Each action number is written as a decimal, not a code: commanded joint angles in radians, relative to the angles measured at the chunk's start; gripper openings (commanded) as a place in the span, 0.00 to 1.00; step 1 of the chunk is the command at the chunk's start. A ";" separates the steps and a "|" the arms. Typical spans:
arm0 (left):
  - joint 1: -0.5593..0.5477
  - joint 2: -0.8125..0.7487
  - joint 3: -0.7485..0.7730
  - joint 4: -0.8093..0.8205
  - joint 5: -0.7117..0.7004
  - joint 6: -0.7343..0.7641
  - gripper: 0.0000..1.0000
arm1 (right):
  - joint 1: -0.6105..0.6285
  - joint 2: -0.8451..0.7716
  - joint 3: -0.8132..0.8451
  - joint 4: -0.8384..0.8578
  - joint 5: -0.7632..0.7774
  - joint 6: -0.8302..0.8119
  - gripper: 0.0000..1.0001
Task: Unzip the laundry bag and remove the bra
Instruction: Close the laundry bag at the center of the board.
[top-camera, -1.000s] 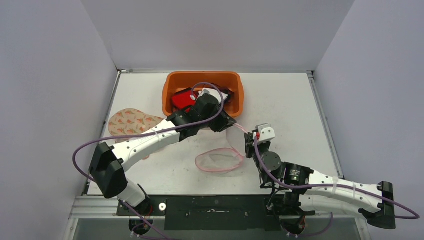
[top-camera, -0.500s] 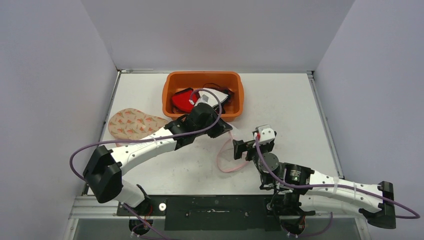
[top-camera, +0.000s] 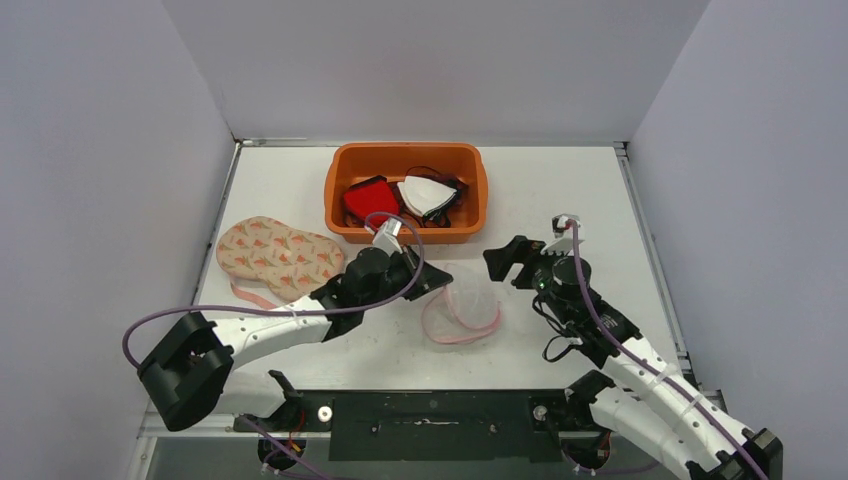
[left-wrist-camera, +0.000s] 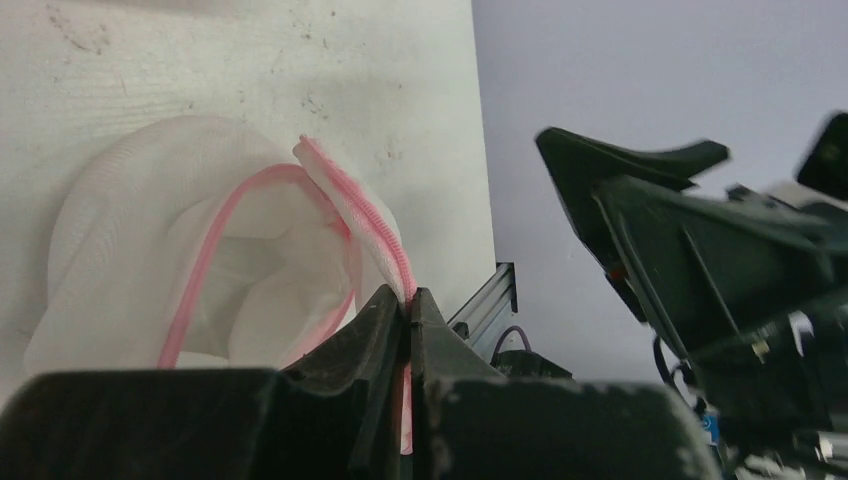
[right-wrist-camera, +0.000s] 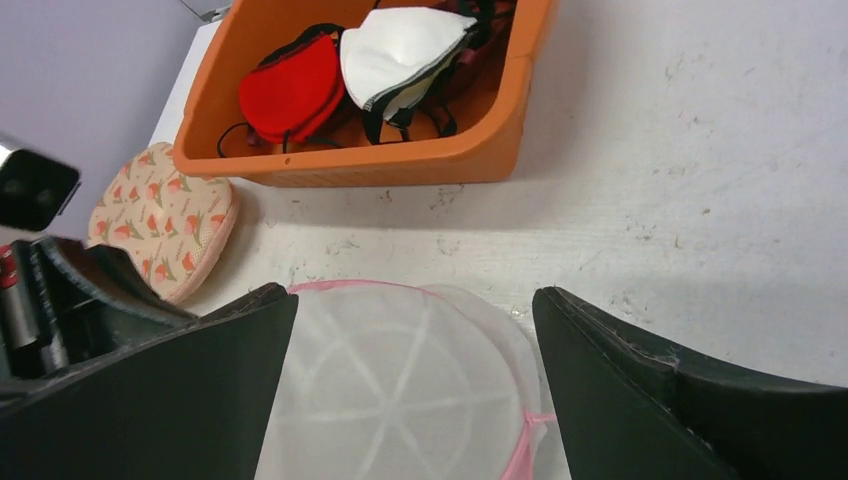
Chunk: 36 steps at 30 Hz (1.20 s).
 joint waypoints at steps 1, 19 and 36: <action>0.004 -0.073 -0.131 0.352 0.029 0.068 0.00 | -0.166 -0.004 -0.085 0.090 -0.335 0.109 0.92; -0.005 0.045 -0.380 0.802 0.059 0.109 0.00 | -0.347 0.154 -0.375 0.410 -0.668 0.250 0.85; -0.025 0.129 -0.394 0.721 0.046 0.144 0.01 | -0.348 0.307 -0.440 0.533 -0.693 0.271 0.74</action>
